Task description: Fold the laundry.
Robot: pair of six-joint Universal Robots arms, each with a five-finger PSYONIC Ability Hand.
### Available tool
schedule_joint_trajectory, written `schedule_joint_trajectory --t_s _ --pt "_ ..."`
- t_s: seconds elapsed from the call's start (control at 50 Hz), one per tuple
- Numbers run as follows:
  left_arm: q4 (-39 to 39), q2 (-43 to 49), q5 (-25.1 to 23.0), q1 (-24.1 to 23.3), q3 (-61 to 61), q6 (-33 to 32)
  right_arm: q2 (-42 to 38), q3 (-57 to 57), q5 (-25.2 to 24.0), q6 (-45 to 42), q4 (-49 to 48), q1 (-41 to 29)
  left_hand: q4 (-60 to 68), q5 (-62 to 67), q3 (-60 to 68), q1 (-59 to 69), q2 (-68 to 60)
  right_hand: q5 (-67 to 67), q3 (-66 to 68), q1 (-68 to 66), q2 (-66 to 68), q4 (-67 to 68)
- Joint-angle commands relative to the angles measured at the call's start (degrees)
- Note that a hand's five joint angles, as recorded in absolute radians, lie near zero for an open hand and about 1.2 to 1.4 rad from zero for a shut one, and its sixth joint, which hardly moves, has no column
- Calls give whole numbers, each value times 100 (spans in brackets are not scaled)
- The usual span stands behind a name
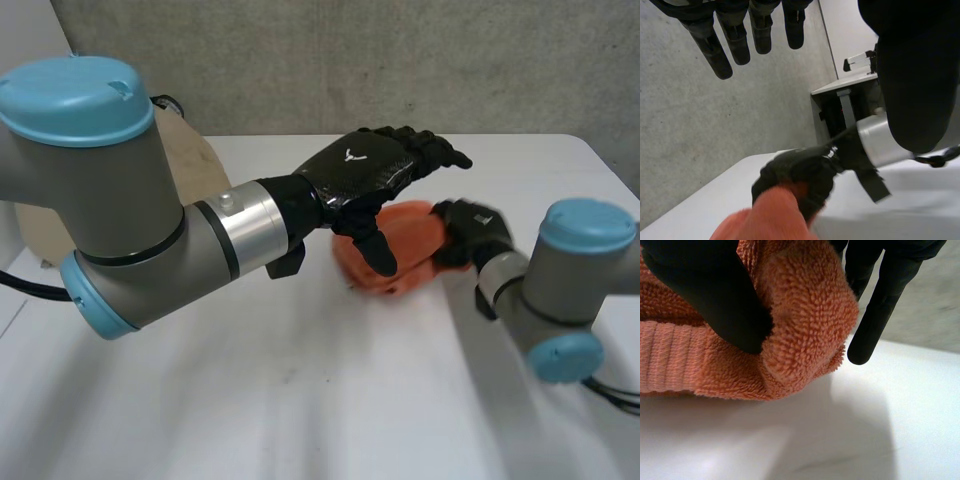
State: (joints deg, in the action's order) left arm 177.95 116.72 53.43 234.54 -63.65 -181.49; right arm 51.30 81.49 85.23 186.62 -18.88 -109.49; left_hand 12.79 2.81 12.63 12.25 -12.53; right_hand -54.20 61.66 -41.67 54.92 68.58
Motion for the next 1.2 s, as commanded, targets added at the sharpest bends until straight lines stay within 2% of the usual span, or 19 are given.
schedule_joint_trajectory --t_s 0.02,0.2,0.26,0.34,0.42,0.54,0.56,0.6,0.62,0.68,0.7,0.76,0.84,0.96,1.04,1.12,1.14,1.2 --pt "11 -176 115 13 1 0 -770 -1599 205 -47 455 858 -23 -24 -6 32 -4 -1580 1834 -3833 2508 1142" --pt "29 -343 132 4 63 26 -2464 -4663 556 -73 1411 1789 -23 -24 -6 32 -4 -1580 1834 -3833 2508 1142" --pt "29 -343 132 -4 63 26 -3115 -5763 556 -91 1921 2140 -23 -24 -6 32 -4 -1580 1834 -3833 2508 1142" --pt "29 -334 141 -13 72 26 -3626 -6688 452 -152 2283 2510 -23 -24 -6 32 -4 -1580 1834 -3833 2508 1142" --pt "29 -325 132 -22 80 35 -3706 -6761 30 -223 2301 2748 -23 -24 -6 32 -4 -1580 1834 -3833 2508 1142" --pt "29 -281 141 -39 98 35 -3706 -6769 -103 -232 2345 2924 -23 -24 -6 32 -4 -1580 1834 -3833 2508 1142" --pt "29 -281 141 -39 98 44 -3706 -6761 -129 -232 2380 2959 -23 -24 -6 32 -4 -970 1224 -3223 1898 531" --pt "29 -281 159 -39 98 44 -3706 -6752 -129 -232 2407 2986 -23 -24 -6 32 -4 3756 -3502 1503 -2828 -4194" --pt "29 -281 167 -39 98 44 -3706 -6743 -94 -249 2415 2986 -23 -24 -6 32 -4 5420 -5166 3167 -4492 -5858" --pt "29 -281 203 -48 89 53 -3654 -6717 133 -459 2416 3003 -23 -24 -6 32 -4 5420 -5166 3167 -4492 -5858" --pt "29 -281 203 -48 89 53 -3558 -6664 352 -695 2407 3021 -23 -24 -6 32 -4 5420 -5166 3167 -4492 -5858" --pt "29 -308 211 -48 89 53 -3312 -6471 573 -1249 2354 3021 -23 -24 -6 32 -4 5420 -5166 3167 -4492 -5858" --pt "29 -343 229 -39 72 53 -2688 -5752 495 -2049 2100 2951 -23 -24 -6 32 -4 5420 -5166 3167 -4492 -5858" --pt "29 -404 466 -22 72 53 -1010 -3266 -313 -2701 879 2705 -23 -24 -6 32 -4 5420 -5166 3167 -4492 -5858" --pt "3 -536 914 74 133 53 62 -1631 -910 -3026 -123 2213 -23 -24 -6 32 -4 5420 -5166 3167 -4492 -5858" --pt "29 -720 1546 513 195 9 915 -242 -1385 -3465 -607 1668 -23 -24 -6 32 -4 5420 -5166 3167 -4492 -5858" --pt "38 -764 1791 801 238 -18 1073 5 -1473 -3562 -625 1572 -23 -24 -6 32 -4 5420 -5166 3167 -4492 -5858" --pt "55 -739 2056 1295 352 -35 1654 849 -1798 -3957 -617 1264 -6 -7 11 49 -21 5420 -5166 3167 -4492 -5858"
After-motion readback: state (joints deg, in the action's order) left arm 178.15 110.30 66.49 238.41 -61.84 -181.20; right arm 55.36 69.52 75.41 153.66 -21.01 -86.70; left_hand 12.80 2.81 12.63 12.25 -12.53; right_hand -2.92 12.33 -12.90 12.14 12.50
